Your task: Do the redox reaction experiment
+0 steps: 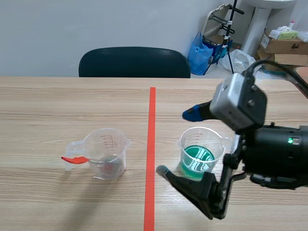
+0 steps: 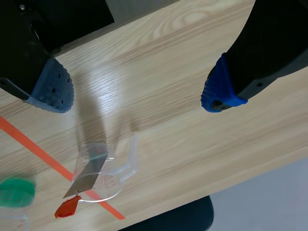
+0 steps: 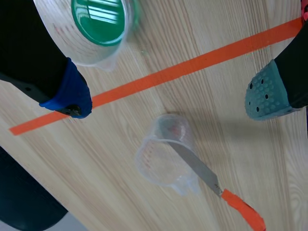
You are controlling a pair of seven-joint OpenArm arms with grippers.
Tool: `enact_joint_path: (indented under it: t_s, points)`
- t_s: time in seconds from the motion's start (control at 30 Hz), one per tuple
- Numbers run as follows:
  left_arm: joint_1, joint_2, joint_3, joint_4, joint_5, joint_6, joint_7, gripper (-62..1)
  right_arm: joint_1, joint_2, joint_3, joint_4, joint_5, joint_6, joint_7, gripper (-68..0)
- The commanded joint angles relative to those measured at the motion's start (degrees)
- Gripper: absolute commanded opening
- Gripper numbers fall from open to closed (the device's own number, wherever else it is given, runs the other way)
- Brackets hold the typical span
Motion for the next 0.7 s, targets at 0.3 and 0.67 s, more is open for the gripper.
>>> enact_joint_path:
  t_s: [0.3,0.67]
  points:
    - [0.07,0.68,-0.04,-1.44,-0.42,-0.07,-1.79,-4.6,8.57,-5.11,-10.49,-7.74,-11.93,-4.35,10.54,0.4]
    - [0.07,-0.22,0.09,-1.44,1.31,-0.09,-1.90,-4.6,18.21,-8.76,-21.88,-13.44,-15.15,-8.48,12.94,0.4]
